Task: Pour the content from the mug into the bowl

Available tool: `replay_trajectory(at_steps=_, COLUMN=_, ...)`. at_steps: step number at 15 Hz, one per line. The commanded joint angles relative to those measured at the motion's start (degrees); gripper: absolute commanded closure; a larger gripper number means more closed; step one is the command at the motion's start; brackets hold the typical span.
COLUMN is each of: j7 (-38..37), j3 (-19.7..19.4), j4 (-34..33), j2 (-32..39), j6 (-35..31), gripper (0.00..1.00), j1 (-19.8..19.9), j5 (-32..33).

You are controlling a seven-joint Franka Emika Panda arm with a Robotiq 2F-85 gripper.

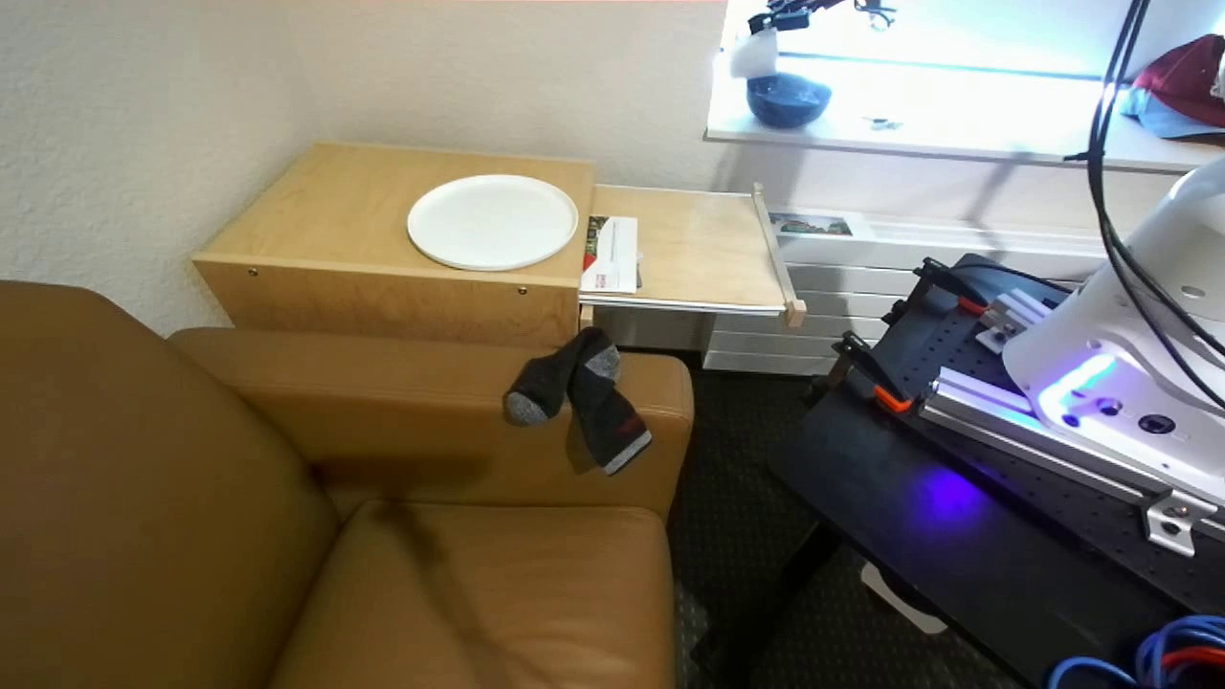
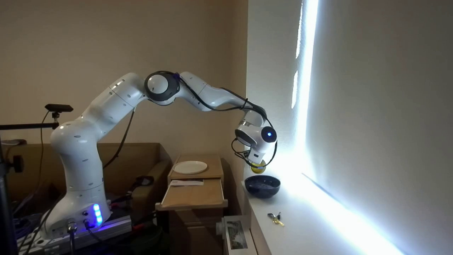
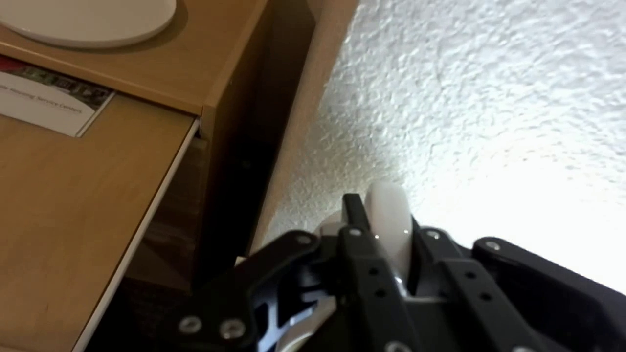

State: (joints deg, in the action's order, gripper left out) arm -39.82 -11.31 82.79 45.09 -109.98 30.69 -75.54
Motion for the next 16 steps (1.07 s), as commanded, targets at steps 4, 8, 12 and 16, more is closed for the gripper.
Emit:
replay_trajectory(at_steps=4, j7=5.0, j3=1.0, j4=-7.7, j2=6.9, j6=13.6, gripper=0.96, j1=8.5, j5=-7.5)
replay_trajectory(at_steps=8, j7=9.5, j3=2.3, j4=-11.8, j2=9.9, j6=21.4, gripper=0.96, j1=13.8, j5=-10.3)
replay_trajectory(at_steps=12, j7=8.9, j3=5.2, j4=-14.8, j2=13.0, j6=28.3, gripper=0.96, j1=16.9, j5=-14.3)
replay_trajectory(at_steps=16, j7=8.8, j3=6.4, j4=-15.0, j2=15.0, j6=33.1, gripper=0.96, j1=16.2, j5=-15.1)
